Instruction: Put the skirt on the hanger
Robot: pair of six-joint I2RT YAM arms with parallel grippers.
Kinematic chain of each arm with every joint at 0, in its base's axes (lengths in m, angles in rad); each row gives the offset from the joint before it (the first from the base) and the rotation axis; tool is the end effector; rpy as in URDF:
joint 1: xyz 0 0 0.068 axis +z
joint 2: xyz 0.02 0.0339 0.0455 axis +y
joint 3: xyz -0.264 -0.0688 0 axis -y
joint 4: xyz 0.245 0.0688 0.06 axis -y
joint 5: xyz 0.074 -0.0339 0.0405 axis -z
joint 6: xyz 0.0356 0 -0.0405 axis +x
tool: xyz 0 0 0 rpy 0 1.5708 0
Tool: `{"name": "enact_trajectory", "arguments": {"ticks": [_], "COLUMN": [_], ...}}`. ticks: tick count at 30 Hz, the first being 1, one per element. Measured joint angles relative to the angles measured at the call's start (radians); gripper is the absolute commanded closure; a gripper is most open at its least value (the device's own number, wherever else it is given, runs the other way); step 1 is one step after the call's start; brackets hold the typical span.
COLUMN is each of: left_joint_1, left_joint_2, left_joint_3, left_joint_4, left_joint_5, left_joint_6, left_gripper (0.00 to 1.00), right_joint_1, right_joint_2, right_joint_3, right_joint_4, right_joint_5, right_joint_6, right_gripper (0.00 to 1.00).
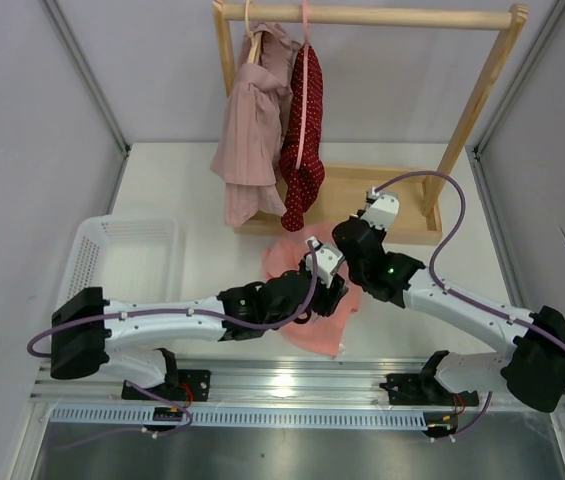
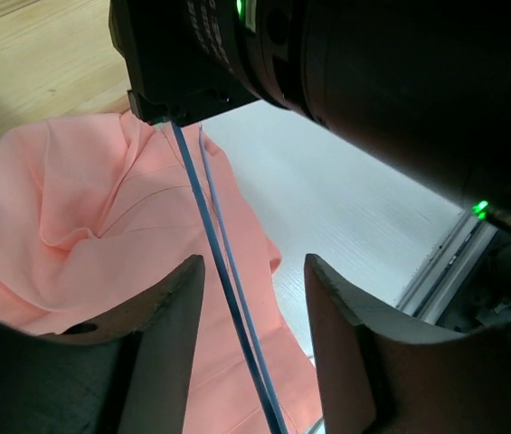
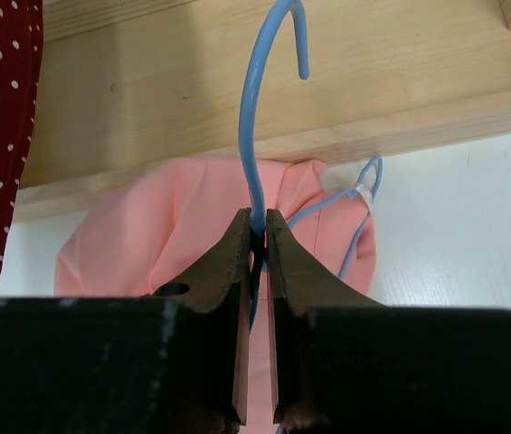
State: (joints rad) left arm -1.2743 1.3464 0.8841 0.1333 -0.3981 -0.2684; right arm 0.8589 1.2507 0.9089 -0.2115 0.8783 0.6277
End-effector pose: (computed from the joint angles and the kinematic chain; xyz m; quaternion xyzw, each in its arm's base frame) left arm 0.1033 -0.2909 0.2808 0.2835 0.7540 -0.2822 0.5210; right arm 0.1972 0.1866 0.2877 0.1145 0.8091 0.0250 0.5759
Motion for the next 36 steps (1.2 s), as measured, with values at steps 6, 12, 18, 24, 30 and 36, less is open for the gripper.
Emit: {"name": "enact_trajectory", "arguments": {"ticks": [6, 12, 18, 24, 30, 36], "left_joint_1": [0.008, 0.061, 0.213, 0.364, 0.463, 0.496], "left_joint_2": [0.023, -0.009, -0.082, -0.141, -0.193, -0.204], "left_joint_3": [-0.001, -0.069, -0.183, -0.231, -0.251, -0.264], "left_joint_4": [-0.017, 0.008, 0.032, 0.021, 0.011, 0.005], "left_joint_5": [-0.048, 0.039, 0.228, 0.415, 0.577, 0.668], "left_joint_6": [0.014, 0.017, 0.029, 0.043, 0.052, 0.051], "left_gripper": [1.00, 1.00, 1.00, 1.00, 1.00, 1.00], "right_joint_1": [-0.019, -0.077, -0.231, -0.386, -0.563, -0.664], "right_joint_2": [-0.031, -0.083, -0.157, -0.185, -0.117, 0.021], "right_joint_3": [-0.015, -0.057, -0.098, -0.107, -0.123, -0.143], "right_joint_4": [-0.015, 0.011, 0.074, 0.165, 0.284, 0.362], "right_joint_5": [-0.013, -0.192, -0.603, -1.006, -1.422, -1.674], "right_joint_6": [-0.004, -0.035, -0.122, -0.246, -0.335, -0.379], "right_gripper": [1.00, 0.82, 0.36, 0.24, 0.28, 0.28]}}
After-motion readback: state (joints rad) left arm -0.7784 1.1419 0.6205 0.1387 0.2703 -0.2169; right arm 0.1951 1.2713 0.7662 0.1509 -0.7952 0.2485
